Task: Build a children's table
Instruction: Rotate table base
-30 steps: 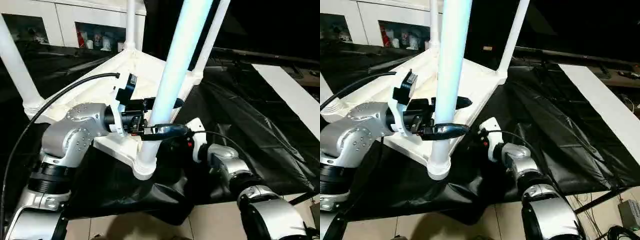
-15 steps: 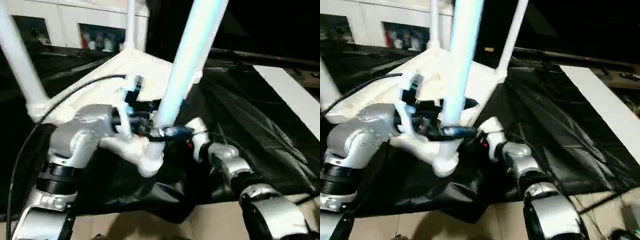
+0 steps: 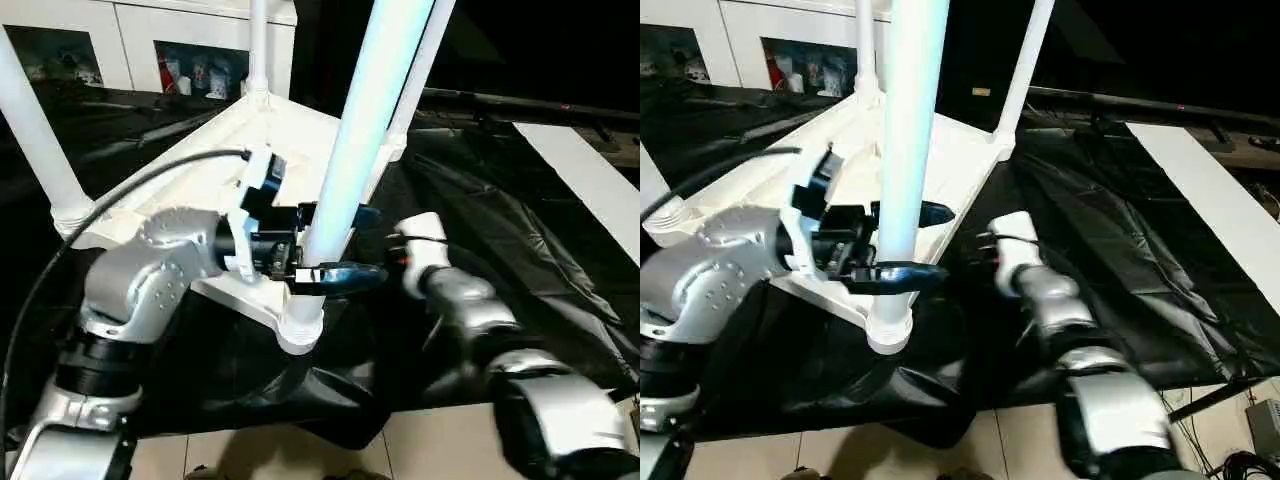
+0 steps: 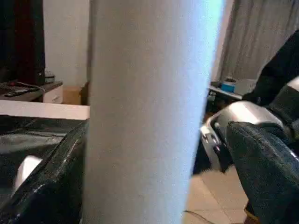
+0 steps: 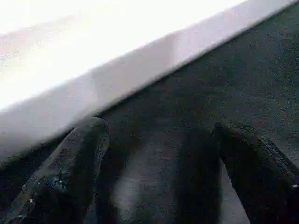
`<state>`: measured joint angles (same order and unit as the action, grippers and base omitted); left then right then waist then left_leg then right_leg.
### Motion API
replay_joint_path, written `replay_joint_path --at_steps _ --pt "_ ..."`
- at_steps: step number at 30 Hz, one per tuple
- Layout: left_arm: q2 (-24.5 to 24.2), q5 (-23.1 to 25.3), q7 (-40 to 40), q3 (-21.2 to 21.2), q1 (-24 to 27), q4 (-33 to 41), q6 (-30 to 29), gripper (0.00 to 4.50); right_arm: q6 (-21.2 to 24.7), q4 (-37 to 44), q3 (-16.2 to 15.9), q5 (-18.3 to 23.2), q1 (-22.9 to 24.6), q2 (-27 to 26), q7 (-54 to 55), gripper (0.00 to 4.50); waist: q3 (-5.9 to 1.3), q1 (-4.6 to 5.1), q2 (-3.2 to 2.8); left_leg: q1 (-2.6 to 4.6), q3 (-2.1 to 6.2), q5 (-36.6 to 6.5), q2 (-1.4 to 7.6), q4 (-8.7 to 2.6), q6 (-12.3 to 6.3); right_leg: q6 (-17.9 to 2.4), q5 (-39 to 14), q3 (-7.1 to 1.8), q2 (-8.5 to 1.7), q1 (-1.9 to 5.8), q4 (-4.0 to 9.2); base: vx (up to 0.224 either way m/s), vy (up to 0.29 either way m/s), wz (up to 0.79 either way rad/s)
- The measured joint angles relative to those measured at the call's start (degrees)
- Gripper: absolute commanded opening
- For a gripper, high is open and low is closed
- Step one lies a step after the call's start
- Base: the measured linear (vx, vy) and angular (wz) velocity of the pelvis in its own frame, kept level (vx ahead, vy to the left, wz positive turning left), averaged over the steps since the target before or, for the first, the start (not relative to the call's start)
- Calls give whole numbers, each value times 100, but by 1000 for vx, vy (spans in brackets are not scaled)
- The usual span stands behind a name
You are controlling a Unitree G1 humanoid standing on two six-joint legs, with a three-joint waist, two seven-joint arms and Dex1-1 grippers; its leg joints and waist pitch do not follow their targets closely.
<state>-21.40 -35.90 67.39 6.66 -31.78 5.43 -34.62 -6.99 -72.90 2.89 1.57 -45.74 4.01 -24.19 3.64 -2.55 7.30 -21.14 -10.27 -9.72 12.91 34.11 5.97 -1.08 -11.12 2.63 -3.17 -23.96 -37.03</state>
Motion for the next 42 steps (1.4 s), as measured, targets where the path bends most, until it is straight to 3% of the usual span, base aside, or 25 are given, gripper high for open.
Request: replay_joint_path --at_steps 6,10,15,24,28,31,36,42 --pt "63 -50 -199 22 94 318 -276 448 -2 -54 0 -6 -2 -182 -103 399 0 8 0 1 2 0 1 2 0 0 0 0 -2 2 1 0 0 0" --pt "249 -47 -225 118 89 326 -263 448 -73 -114 -2 -12 -1 -258 -290 399 -1 94 2 4 2 -1 0 2 0 -1 1 0 0 2 0 0 0 0" --pt "502 7 -280 319 -13 209 -92 448 -174 -144 -24 -32 0 -349 -333 399 0 101 0 6 1 0 0 2 0 -3 2 3 3 0 -1 0 0 0" --pt "755 1116 -1076 589 -453 -881 751 448 -330 -144 -246 -366 -100 -490 147 399 14 35 -47 10 2 2 0 4 1 -6 6 1 -1 7 -2 0 0 0" --pt "490 1472 -1185 620 -542 -1214 1130 448 -266 -145 103 -151 -109 -170 584 399 13 -15 -76 10 3 3 -1 4 2 -5 7 1 -1 8 -2 0 0 0" --pt "416 1691 -1205 617 -582 -1469 1332 448 -258 -145 163 -132 -101 18 805 399 14 -42 -84 9 1 3 -2 4 2 -5 7 1 -1 7 -3 0 0 0" --pt "310 1951 -1212 695 -693 -1760 1500 448 -258 -145 243 -112 -46 33 930 399 18 -12 -113 10 0 3 -3 4 2 -5 8 1 0 5 -5 0 0 0" --pt "-443 2495 -1536 705 -582 -2121 1621 448 -362 66 435 117 141 98 695 399 19 63 -135 14 5 4 -3 4 5 -9 14 1 2 4 -8 0 0 0"
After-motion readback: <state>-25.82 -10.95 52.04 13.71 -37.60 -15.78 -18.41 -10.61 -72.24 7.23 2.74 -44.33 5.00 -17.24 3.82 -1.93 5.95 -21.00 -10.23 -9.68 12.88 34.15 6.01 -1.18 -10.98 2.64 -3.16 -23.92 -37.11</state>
